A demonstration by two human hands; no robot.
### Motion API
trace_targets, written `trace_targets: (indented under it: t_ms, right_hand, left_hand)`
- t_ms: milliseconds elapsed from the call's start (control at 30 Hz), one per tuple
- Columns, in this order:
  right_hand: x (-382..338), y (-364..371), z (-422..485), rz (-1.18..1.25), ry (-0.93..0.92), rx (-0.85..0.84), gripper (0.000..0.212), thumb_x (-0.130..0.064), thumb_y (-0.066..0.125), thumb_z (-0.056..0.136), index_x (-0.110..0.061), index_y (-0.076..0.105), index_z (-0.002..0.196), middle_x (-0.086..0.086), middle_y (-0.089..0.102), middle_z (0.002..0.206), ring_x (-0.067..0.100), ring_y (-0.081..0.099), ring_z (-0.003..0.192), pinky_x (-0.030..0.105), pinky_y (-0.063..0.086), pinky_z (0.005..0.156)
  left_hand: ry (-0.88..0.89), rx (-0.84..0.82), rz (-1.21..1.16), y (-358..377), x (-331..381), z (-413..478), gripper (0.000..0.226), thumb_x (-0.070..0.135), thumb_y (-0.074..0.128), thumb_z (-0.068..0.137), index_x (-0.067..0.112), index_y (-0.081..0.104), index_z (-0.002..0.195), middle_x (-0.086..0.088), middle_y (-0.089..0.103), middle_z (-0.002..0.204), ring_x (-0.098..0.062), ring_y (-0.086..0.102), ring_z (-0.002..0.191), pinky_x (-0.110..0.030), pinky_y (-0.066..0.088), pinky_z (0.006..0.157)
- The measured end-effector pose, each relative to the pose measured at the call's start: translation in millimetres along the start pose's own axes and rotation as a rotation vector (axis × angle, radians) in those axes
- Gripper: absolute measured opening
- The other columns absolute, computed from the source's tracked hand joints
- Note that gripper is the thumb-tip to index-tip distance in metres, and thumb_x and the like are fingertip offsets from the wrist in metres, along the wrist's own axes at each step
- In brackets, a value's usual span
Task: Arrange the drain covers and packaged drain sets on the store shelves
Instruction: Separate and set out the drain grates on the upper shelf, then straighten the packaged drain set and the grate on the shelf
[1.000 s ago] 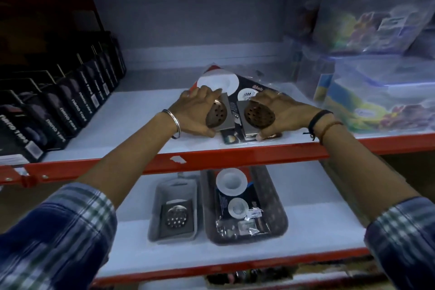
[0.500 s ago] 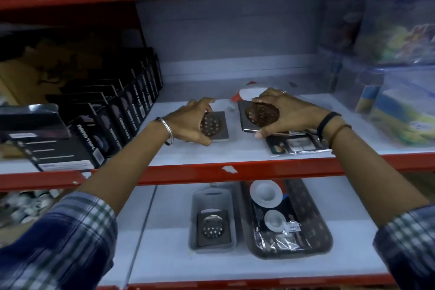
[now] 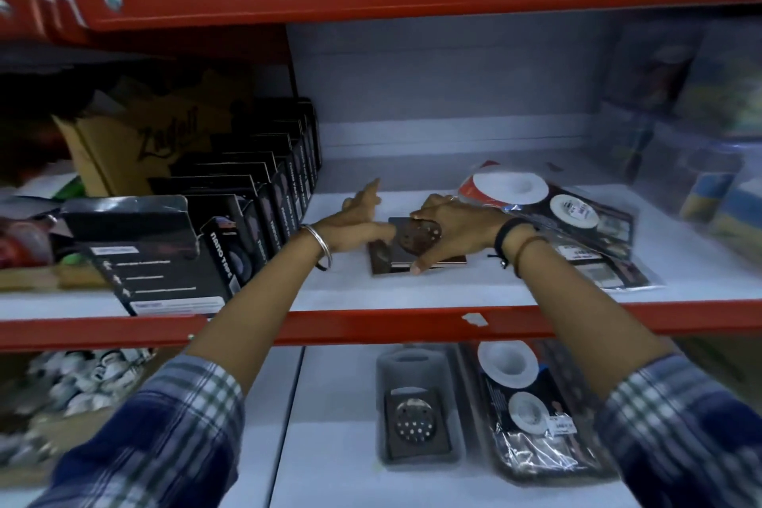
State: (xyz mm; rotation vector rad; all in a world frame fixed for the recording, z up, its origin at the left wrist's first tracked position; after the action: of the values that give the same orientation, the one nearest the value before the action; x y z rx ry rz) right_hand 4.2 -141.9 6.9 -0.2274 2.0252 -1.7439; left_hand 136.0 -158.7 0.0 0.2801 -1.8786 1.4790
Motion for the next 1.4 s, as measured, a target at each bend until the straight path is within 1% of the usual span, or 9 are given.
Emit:
trace_targets:
  t_ms: [233,367,567,833,933,1067,1200,1300,1400]
  right_hand:
    - [-11.3,25.3,18.2,0.082,0.014,-0.080,0.060,-0.065,0.066,0.067,-0.023,0.058,0.108,0.001,0.045,0.121,0.023,0.046,0.111,0.041,0.044,0.098]
    - [14.5,17.6,12.9,0.094,0.180,0.088,0.066,-0.055,0.062,0.079,-0.010,0.050,0.125,0.010,0.044,0.129,0.028,0.050,0.115,0.038,0.045,0.096]
    - [21.5,22.2,13.9,0.121,0.243,0.085,0.038,-0.043,0.064,0.082,-0.009,0.055,0.094,0.016,0.058,0.113,0.023,0.053,0.085,0.024,0.039,0.058]
    - [70.5,-51.0,-58.8,0.295,0.220,0.452,0.048,-0.045,0.065,0.081,-0.016,0.060,0.120,-0.001,0.064,0.109,0.016,0.058,0.097,0.026,0.045,0.087]
    - [132.9,-73.4,-75.2,0.230,0.328,0.652,0.042,-0.038,0.061,0.083,-0.008,0.062,0.112,0.012,0.065,0.119,0.030,0.061,0.109,0.036,0.047,0.094]
    - [213.0,-58.0,-90.5,0.262,0.621,0.389,0.058,-0.043,0.041,0.095,-0.004,0.039,0.138,0.017,0.036,0.150,0.033,0.039,0.134,0.037,0.032,0.108]
    - [239.1,-53.8,-92.8,0.267,0.586,0.288,0.049,-0.041,0.039,0.096,0.002,0.062,0.102,0.021,0.061,0.111,0.033,0.056,0.105,0.030,0.038,0.080]
    - [231.4,-66.1,-95.0,0.373,0.504,0.425,0.038,-0.023,0.056,0.089,-0.011,0.050,0.053,0.004,0.052,0.062,0.022,0.053,0.067,0.026,0.036,0.066]
    - [226.7,-79.2,-110.2,0.479,0.484,0.559,0.038,-0.022,0.062,0.086,-0.002,0.053,0.054,0.008,0.053,0.057,0.019,0.050,0.057,0.027,0.037,0.063]
  left_hand:
    - [-0.268,0.031,-0.052,5.8,-24.7,0.4,0.086,0.033,0.059,0.088,0.001,0.003,0.144,-0.020,0.061,0.111,-0.025,0.063,0.085,-0.038,0.058,0.082]
    - [-0.268,0.088,0.004,8.8,-21.9,-0.2,0.086,0.020,0.061,0.086,-0.002,0.002,0.145,-0.022,0.055,0.124,-0.030,0.064,0.101,-0.037,0.057,0.086]
    - [-0.296,0.077,0.083,9.6,-10.1,-2.2,0.092,0.015,0.058,0.087,-0.003,-0.011,0.146,-0.023,0.052,0.128,-0.032,0.061,0.107,-0.037,0.055,0.090]
    - [-0.109,0.329,0.022,21.1,67.3,3.7,0.075,0.026,0.058,0.089,-0.001,0.015,0.144,-0.022,0.038,0.141,-0.032,0.043,0.128,-0.033,0.042,0.102]
    - [-0.078,0.251,-0.091,52.5,99.0,6.3,0.048,0.027,0.057,0.089,0.005,0.040,0.128,-0.014,0.057,0.121,-0.027,0.060,0.098,-0.024,0.048,0.069]
    - [-0.137,0.154,-0.315,100.2,125.9,19.9,0.018,0.021,0.053,0.090,0.021,0.042,0.075,-0.006,0.055,0.088,-0.023,0.055,0.072,-0.023,0.047,0.051]
    - [-0.193,0.240,-0.528,118.0,145.9,33.8,0.004,0.017,0.058,0.086,0.016,0.055,0.089,-0.004,0.060,0.086,-0.022,0.058,0.082,-0.030,0.050,0.073]
    - [-0.189,0.377,-0.679,109.0,146.1,48.1,0.041,0.016,0.063,0.074,0.006,0.057,0.113,-0.013,0.065,0.115,-0.030,0.061,0.108,-0.034,0.050,0.096]
    - [-0.157,0.458,-0.739,95.9,147.7,61.4,0.018,0.009,0.063,0.069,0.009,0.063,0.087,-0.011,0.068,0.102,-0.026,0.065,0.099,-0.035,0.051,0.094]
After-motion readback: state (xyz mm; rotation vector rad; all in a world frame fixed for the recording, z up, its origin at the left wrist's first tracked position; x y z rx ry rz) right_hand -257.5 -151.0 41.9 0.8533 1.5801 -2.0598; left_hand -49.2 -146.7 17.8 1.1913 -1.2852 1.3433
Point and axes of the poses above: each hand's wrist, its own z-axis towards the middle knuckle, its own y-axis out of the palm, x = y × z, the point moved 7 cm from there along z, towards the middle knuckle
